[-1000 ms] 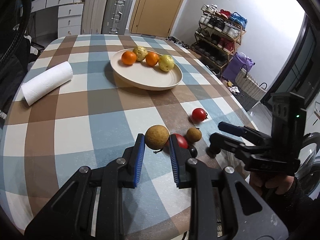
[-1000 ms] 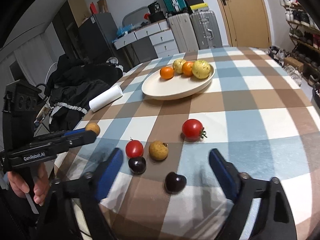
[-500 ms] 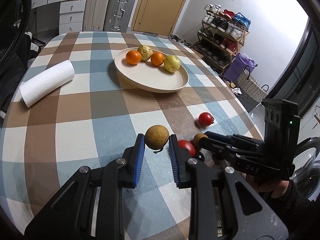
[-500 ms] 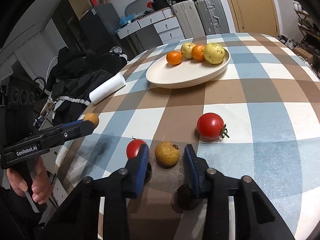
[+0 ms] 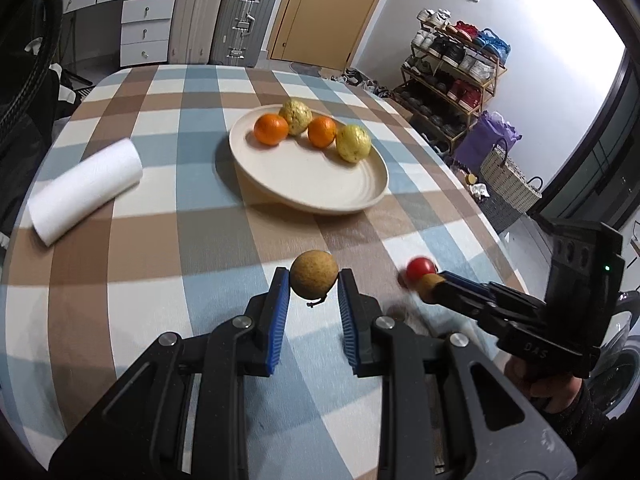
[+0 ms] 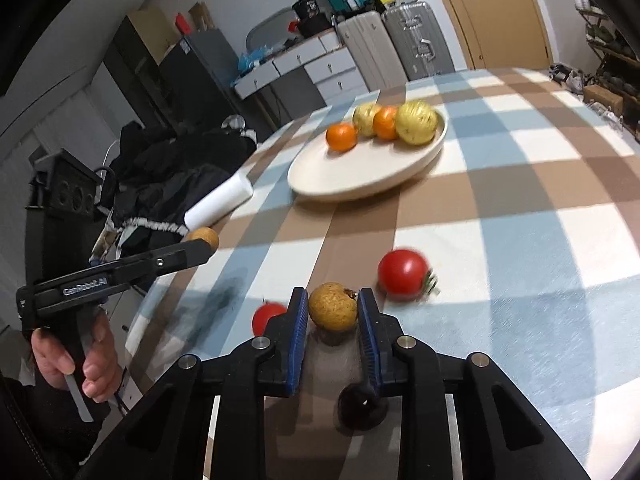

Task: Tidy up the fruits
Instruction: 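Close the left tool on the brown fruit while the right tool grasps another brown fruit, then carry both brown fruits onto the cream plate and open both tools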

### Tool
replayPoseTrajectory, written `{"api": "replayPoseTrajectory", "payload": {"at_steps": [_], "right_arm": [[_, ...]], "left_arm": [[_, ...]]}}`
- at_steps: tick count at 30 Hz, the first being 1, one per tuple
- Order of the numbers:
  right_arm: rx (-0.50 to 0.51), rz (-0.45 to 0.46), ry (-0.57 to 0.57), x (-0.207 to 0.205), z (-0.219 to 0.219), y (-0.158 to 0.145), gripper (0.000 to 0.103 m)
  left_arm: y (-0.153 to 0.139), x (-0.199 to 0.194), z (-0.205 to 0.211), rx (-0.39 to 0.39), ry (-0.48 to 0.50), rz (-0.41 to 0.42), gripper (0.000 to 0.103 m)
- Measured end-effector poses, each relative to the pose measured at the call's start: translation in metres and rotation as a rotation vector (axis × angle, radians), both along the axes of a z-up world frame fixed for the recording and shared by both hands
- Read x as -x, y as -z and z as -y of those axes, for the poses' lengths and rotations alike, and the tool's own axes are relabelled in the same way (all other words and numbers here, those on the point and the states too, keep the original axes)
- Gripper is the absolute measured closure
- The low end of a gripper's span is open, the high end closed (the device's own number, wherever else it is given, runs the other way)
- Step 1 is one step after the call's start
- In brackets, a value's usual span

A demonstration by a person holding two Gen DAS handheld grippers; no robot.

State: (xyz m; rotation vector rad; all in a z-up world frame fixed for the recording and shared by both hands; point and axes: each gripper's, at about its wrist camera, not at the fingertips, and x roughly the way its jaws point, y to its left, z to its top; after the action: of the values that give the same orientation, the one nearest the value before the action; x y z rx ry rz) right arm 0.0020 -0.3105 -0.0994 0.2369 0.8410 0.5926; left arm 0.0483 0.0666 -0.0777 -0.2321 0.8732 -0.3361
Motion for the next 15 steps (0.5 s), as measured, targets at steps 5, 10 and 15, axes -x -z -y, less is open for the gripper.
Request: {"api": "replayPoseTrajectory", "payload": {"at_steps": [5, 10, 15], "right_arm": [[-0.008, 0.04, 0.008, -0.011, 0.004, -0.018, 0.077], [-0.001, 0.087, 0.001, -0.037, 0.002, -0.043, 0.077], [0.008, 0.104, -0.026, -0.073, -0.008, -0.061, 0.077]], "left_arm": [[-0.009, -0.03, -0.006, -0.01, -0.033, 0.018, 0.081], [-0.014, -0.062, -0.009, -0.014, -0.05, 0.026, 0.081], [-0.013, -0.106, -0.013, 0.0, -0.084, 0.016, 0.081]]}}
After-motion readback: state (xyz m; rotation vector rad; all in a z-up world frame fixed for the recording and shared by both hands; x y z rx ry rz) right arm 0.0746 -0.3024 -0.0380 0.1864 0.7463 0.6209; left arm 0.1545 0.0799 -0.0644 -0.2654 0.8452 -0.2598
